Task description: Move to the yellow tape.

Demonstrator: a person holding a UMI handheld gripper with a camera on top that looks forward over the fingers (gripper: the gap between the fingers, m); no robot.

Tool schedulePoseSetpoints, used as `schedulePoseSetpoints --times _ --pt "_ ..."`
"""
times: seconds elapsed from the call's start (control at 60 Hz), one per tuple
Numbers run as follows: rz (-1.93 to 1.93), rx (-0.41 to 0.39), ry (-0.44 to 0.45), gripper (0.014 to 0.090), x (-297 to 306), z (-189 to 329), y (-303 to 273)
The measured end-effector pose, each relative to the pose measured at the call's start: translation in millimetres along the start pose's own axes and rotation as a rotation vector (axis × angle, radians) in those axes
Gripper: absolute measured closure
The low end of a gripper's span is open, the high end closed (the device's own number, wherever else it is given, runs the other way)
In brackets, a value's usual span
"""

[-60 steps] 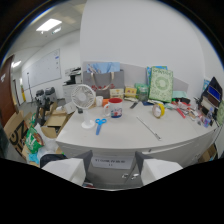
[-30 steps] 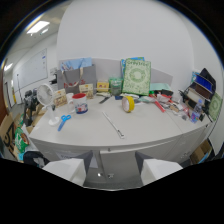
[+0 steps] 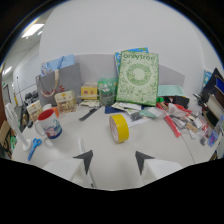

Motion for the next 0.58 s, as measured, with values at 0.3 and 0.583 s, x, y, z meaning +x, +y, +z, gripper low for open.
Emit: schedulePoseSetpoints --times 0.3,0.583 --pt "-0.012 -0.028 -0.047 0.0198 10 59 -21" --pt "-0.018 -0.039 -0.059 0.0198 12 63 -19"
